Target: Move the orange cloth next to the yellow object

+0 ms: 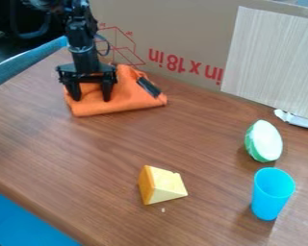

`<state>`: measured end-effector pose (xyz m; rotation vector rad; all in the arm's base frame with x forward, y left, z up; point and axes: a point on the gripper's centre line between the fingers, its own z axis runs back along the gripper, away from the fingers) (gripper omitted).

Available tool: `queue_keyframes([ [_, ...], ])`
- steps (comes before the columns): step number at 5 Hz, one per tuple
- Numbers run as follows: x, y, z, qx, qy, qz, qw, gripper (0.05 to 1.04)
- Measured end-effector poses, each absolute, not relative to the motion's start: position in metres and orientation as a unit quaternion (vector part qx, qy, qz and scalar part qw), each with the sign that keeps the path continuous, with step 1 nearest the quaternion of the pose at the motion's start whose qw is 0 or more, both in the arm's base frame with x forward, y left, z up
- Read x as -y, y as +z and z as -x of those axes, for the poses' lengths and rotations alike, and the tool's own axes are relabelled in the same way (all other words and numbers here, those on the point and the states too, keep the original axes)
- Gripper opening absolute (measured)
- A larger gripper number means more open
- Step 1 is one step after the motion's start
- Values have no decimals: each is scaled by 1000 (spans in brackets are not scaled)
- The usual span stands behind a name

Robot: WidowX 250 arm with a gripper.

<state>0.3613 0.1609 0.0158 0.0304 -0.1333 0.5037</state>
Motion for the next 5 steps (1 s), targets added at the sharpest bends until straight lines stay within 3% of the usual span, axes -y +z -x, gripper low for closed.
queue_keyframes([
  [3,-112,34,-288,54,172,15,983,1000],
  [5,-105,39,-275,61,141,14,988,1000],
])
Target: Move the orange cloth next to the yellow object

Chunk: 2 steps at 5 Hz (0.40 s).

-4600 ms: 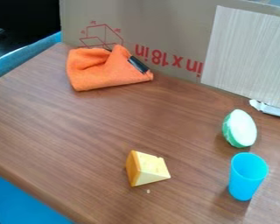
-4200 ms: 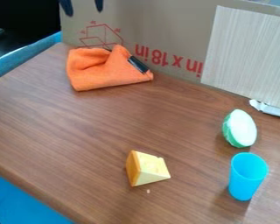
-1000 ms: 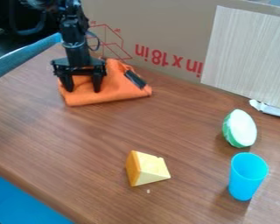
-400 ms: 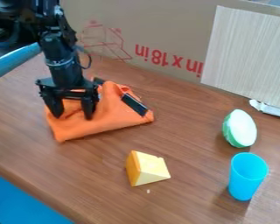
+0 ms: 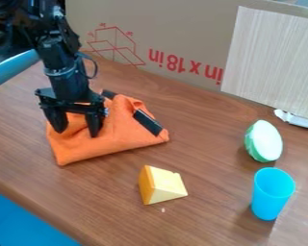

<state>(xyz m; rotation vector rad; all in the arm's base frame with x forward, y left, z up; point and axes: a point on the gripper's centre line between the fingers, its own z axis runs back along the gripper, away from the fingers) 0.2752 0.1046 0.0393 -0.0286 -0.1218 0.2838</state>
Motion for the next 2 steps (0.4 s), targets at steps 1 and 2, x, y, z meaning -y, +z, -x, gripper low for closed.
queue_keyframes([
  [1,-103,52,-284,83,150,-10,985,1000],
  [2,-103,75,-295,120,165,-57,977,1000],
])
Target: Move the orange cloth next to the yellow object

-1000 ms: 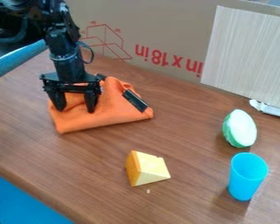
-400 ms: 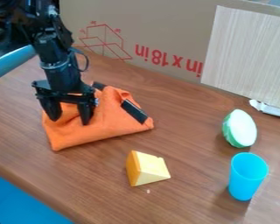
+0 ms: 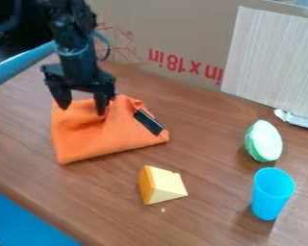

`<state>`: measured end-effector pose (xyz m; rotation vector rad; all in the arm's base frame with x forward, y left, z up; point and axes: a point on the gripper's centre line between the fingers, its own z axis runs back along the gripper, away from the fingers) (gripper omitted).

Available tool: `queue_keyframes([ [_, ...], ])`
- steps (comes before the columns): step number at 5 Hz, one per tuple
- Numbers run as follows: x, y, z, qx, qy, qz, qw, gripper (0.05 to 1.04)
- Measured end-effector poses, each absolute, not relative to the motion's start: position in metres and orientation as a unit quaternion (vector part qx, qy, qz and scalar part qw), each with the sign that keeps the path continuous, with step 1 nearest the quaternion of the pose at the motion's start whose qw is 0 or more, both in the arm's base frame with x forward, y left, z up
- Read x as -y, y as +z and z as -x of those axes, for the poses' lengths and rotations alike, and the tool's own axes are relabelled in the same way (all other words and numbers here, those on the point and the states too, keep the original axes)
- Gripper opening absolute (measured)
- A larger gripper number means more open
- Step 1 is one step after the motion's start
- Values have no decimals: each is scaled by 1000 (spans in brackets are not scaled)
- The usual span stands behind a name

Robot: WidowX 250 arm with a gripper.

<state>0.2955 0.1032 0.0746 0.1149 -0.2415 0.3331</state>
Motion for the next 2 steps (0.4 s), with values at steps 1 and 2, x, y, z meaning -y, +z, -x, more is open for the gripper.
queue_keyframes([
  [1,-101,101,-299,117,185,-45,975,1000],
  [2,-103,135,-300,80,225,-32,971,1000],
])
